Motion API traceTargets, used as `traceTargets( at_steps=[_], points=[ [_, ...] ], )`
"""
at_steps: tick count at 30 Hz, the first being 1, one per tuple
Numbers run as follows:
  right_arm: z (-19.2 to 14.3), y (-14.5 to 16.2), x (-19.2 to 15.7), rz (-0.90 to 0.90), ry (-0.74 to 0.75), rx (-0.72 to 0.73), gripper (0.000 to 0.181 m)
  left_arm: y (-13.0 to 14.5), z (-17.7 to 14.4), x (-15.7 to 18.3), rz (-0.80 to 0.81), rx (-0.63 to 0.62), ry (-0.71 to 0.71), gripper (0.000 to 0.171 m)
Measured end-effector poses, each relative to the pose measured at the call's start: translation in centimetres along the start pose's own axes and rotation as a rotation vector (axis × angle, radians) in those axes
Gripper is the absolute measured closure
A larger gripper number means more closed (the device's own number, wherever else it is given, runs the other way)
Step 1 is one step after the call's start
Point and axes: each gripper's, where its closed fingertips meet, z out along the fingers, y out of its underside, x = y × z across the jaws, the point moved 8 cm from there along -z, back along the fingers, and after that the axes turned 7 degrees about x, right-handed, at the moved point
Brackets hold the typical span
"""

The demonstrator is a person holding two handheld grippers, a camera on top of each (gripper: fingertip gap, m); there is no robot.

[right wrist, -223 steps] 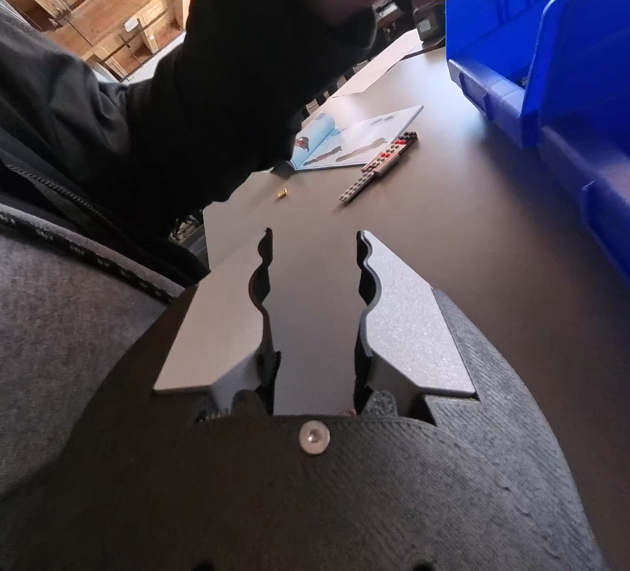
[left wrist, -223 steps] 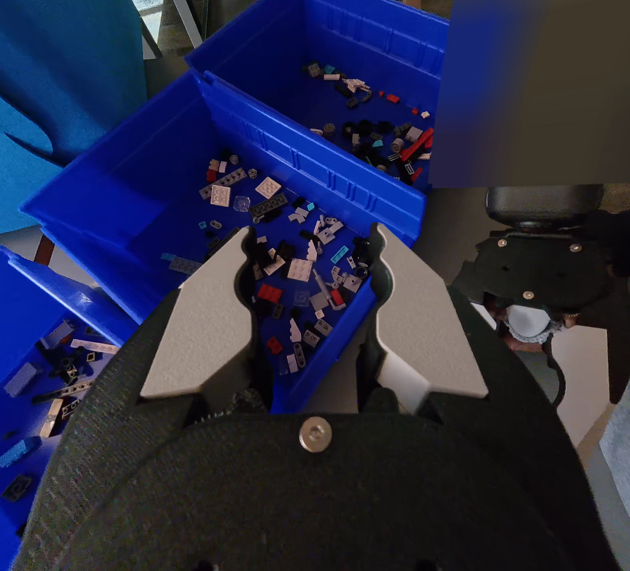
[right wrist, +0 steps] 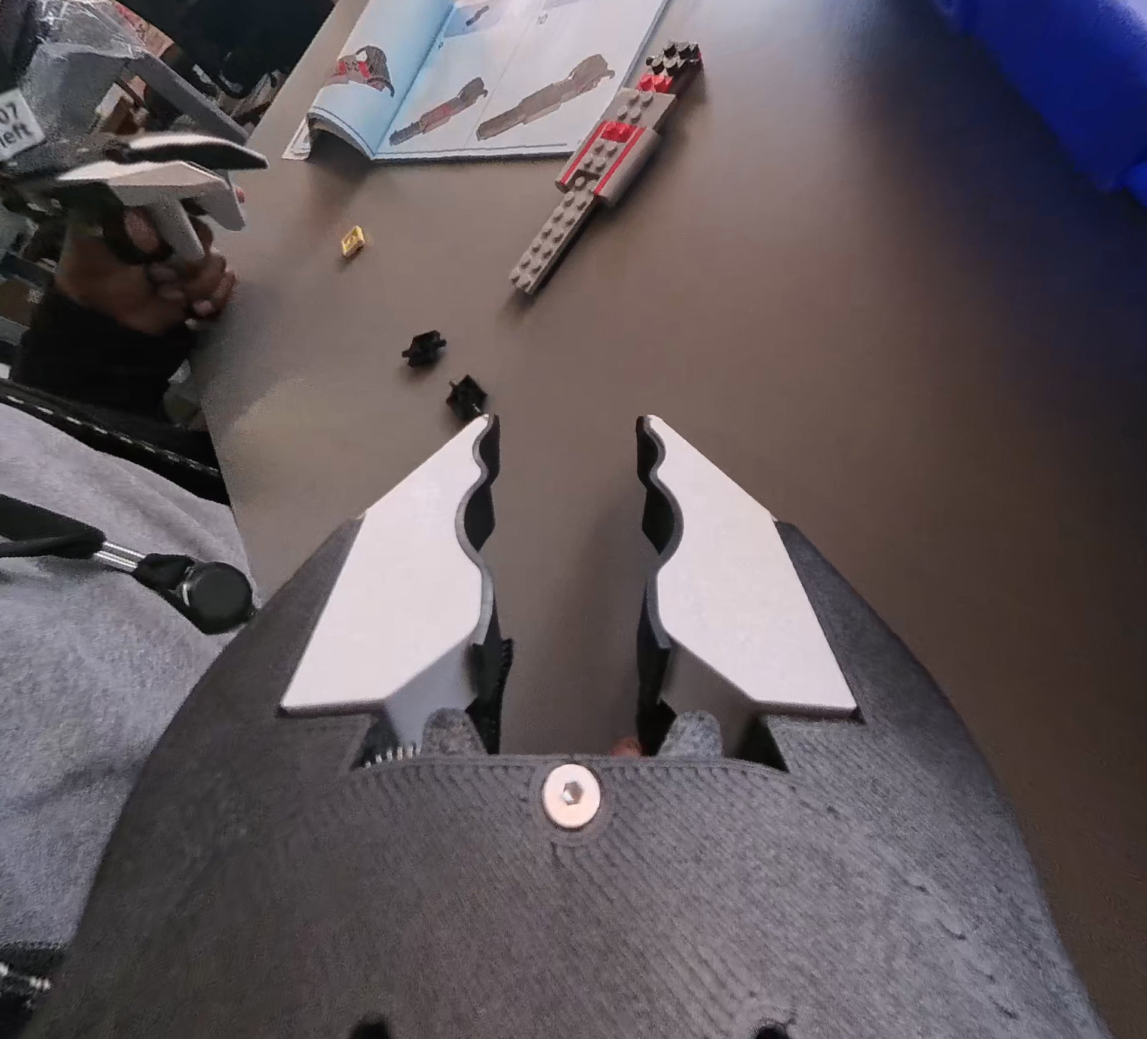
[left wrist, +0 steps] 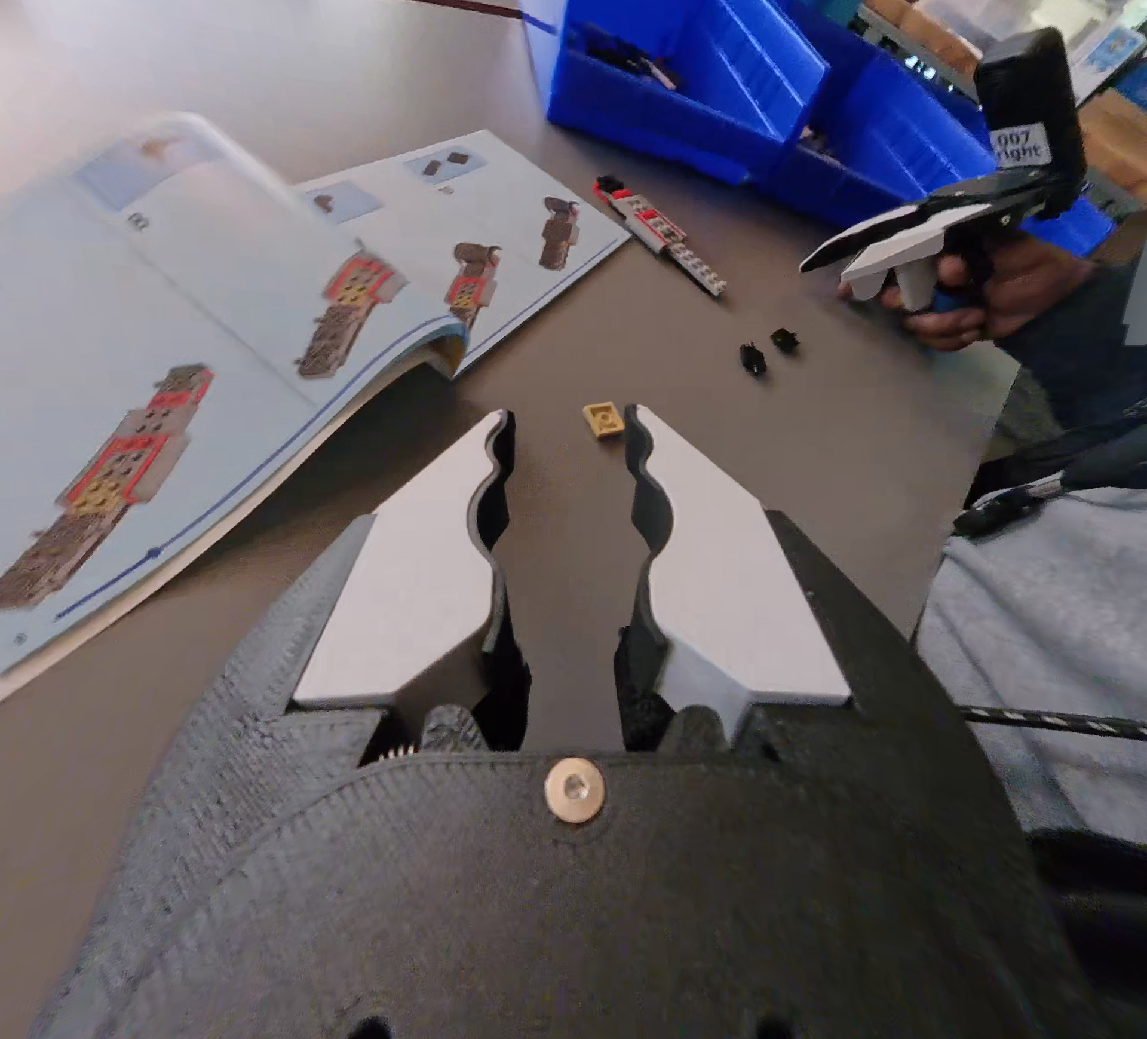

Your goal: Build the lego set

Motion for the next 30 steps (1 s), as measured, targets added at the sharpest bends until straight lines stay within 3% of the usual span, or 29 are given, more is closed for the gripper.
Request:
traceTargets(
  at_steps=[3, 18, 24, 30],
  points=[
    [0.7, -0.3, -0.1, -0.008, -0.001, -0.008, 0.134, -0.3, -0.9, -0.3, -0.039, 0.062, 0.029, 0.137],
    [1.3, -0.7, -0.3, 0.004, -0.037, 0.015, 0.131, 0.1, 0.3, -0.6, -0.045, -0.034, 0.016, 0.136],
    [0.2, -1.1, -0.4, -0.019, -0.038, 0.109, 0.129, -0.2, 1.7, 0.4, 0.039, -0.043, -0.007, 0.135],
    [-1.9, -1.4, -0.2, -0.004, -0.045, 0.315, 0.130, -1.1, 5.9, 3.3, 0.072, -0.072, 0.082, 0.132]
  ],
)
